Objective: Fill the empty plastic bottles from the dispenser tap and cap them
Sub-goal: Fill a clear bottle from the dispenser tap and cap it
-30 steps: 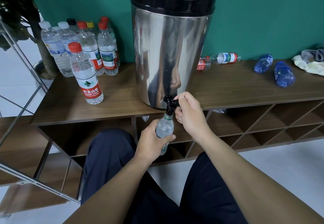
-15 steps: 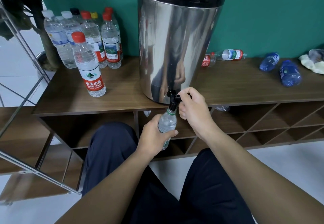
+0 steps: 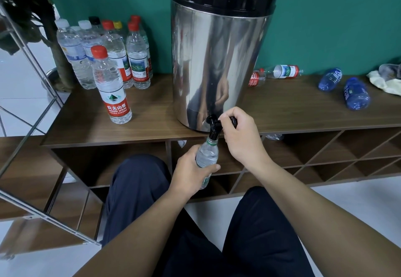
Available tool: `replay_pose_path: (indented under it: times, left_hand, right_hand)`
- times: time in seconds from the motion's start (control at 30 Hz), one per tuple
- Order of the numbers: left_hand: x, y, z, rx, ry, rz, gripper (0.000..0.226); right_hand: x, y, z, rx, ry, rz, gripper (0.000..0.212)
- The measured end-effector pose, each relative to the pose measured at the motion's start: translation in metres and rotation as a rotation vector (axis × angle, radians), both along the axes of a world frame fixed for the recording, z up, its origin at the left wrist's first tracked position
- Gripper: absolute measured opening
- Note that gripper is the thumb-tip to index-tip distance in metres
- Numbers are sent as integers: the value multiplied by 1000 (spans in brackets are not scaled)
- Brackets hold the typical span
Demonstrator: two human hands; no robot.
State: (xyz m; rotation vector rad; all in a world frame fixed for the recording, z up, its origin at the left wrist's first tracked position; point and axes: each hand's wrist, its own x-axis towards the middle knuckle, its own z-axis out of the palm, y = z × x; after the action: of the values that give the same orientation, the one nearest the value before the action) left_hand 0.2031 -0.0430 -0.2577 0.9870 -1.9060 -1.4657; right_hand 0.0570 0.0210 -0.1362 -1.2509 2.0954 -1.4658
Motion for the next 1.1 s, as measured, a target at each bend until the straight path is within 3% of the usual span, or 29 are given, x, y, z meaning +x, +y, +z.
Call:
replay_pose_path:
  times: [0.27,0.4,0.57,0.73,0.97,1.1]
  left_hand:
    - [-1,0,0,5,-18,3,64]
    - [-1,-2,-4,10,-21,1,65]
    - [-4,-2,-5,10,-13,5,61]
    - [-6,-1,-7,17,-64,-20,56]
    - [-12,2,-8,17,-84,-52,57]
    - [-16,3,-11,28,-70,-46,58]
  right_hand:
    - [11,0,21,53,434,116,6]
    - [11,1,24,41,305,120,2]
    - [-2,19,20,-90,-13,120,24]
    - [-37,23,-16,-33,-66,-58,37]
    - [-86,31,-52,255,139,-203,25]
    - [-99,21,-56,266,343,-182,23]
